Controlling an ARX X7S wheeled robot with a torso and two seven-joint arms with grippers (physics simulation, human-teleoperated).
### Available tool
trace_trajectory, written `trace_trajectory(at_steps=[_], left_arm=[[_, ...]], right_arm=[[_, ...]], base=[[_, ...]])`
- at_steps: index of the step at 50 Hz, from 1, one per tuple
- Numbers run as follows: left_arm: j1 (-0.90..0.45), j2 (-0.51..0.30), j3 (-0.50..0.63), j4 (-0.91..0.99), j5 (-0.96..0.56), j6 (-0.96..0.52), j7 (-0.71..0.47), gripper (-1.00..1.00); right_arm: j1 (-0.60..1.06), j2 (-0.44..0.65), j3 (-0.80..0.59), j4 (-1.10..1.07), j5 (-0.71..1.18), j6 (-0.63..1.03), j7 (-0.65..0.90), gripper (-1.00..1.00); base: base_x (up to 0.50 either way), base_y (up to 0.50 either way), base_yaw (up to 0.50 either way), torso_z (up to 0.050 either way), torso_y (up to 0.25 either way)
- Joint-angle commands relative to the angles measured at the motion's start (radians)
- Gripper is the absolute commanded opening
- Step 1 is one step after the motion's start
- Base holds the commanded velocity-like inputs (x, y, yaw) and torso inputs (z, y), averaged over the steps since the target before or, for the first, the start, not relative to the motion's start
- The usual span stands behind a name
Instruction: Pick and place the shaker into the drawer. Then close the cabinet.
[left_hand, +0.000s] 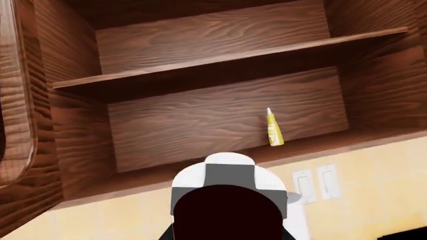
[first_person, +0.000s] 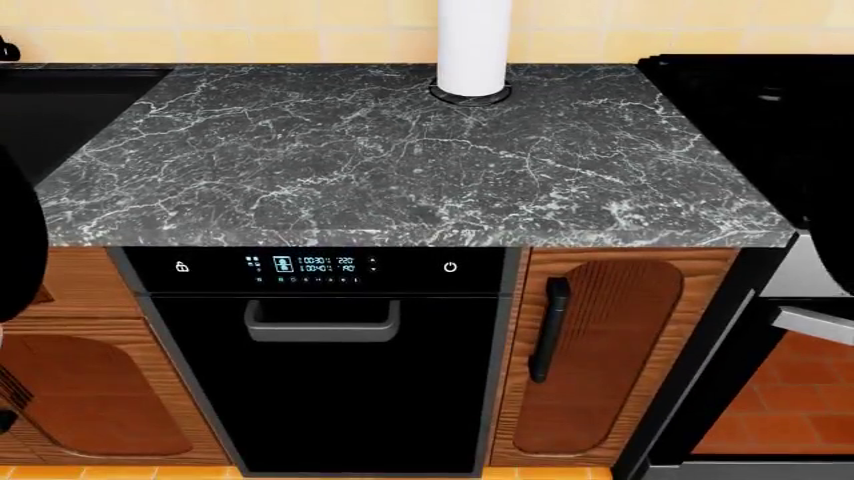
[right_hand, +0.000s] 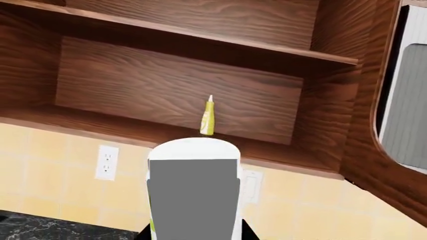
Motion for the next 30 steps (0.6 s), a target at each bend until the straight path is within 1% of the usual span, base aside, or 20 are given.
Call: trace_trajectory(at_steps=[1, 3, 5, 9, 12, 22, 30], left_arm=[[0.057, -0.013, 0.0, 0.095, -0.038, -0.045, -0.009, -1.0], [0.067, -0.022, -0.001, 0.103, -0.074, -0.045, -0.036, -1.0], [0.077, -0.041, -0.004, 0.111, -0.156, -0.045, -0.101, -1.0], [0.096, -0.103, -0.011, 0.13, -0.462, -0.044, -0.341, -1.0], [0.11, -0.127, -0.017, 0.141, -0.591, -0.043, -0.441, -1.0], [0.169, -0.169, -0.037, 0.194, -0.759, -0.038, -0.573, -1.0], [0.236, -0.21, -0.018, 0.257, -0.801, -0.017, -0.619, -1.0]], right_arm=[[-0.056, -0.003, 0.001, -0.058, -0.165, 0.002, -0.165, -1.0], [-0.066, -0.003, 0.001, -0.067, -0.203, 0.002, -0.203, -1.0], [-0.077, -0.003, 0.001, -0.075, -0.241, 0.002, -0.243, -1.0], [-0.1, -0.004, 0.001, -0.093, -0.324, 0.002, -0.327, -1.0], [-0.118, -0.004, 0.004, -0.106, -0.391, 0.002, -0.392, -1.0], [-0.19, -0.004, 0.011, -0.161, -0.648, 0.002, -0.662, -1.0], [-0.264, -0.004, 0.027, -0.213, -0.83, 0.002, -0.849, -1.0]], base=[[0.0, 0.0, 0.0, 0.0, 0.0], [0.0, 0.0, 0.0, 0.0, 0.0], [0.0, 0.0, 0.0, 0.0, 0.0], [0.0, 0.0, 0.0, 0.0, 0.0], [0.0, 0.0, 0.0, 0.0, 0.0], [0.0, 0.0, 0.0, 0.0, 0.001], [0.0, 0.0, 0.0, 0.001, 0.0]])
